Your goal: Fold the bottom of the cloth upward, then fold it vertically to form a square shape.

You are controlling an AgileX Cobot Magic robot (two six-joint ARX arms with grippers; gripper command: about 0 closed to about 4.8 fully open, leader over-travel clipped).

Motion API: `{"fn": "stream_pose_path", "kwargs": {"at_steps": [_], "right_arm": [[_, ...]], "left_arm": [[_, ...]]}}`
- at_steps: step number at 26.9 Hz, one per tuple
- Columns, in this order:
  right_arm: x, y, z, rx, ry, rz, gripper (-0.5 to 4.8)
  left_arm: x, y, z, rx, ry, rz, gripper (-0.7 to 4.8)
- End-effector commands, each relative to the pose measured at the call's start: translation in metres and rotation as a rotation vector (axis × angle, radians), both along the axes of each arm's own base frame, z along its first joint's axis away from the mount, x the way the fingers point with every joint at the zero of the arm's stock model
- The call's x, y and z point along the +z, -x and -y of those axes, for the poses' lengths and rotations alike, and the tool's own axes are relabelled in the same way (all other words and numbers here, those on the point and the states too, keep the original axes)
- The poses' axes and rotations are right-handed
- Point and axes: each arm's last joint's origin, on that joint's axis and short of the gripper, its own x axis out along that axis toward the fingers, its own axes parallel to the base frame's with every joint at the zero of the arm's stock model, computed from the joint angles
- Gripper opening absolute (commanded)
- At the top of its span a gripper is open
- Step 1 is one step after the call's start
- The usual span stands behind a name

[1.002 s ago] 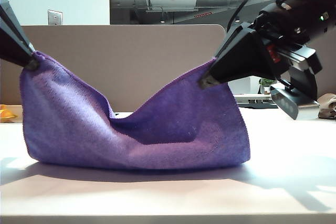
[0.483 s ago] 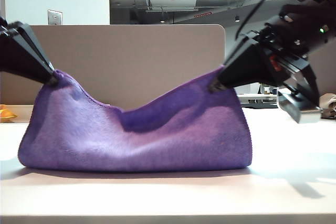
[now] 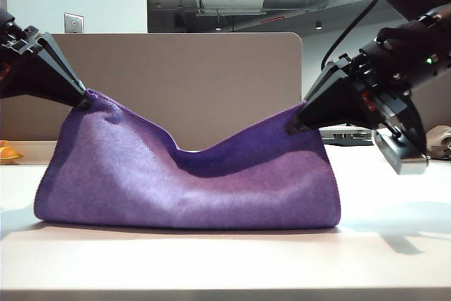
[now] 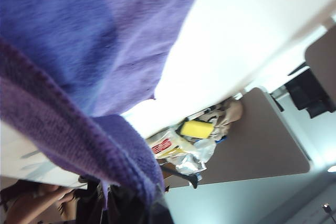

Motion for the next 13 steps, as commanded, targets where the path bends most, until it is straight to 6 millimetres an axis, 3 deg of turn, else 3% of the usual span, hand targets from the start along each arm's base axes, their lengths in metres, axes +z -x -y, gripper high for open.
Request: {"fn": "stream_pose_path", "kwargs": {"at_steps": [1,13], "right_arm": [[0.0044,-0.0049,-0.0010,-0.027,-0.021,0.039,-0.01],[0.0033,-0.0060,0.0002,-0.030,-0.021,0.038,-0.01]], "left_arm": [[0.0060,-0.0041,0.0001,0.009,0.001,0.075,-0.02],[0.0068,-0.0047,0.0003,0.003,0.000,0.091,-0.02]]}}
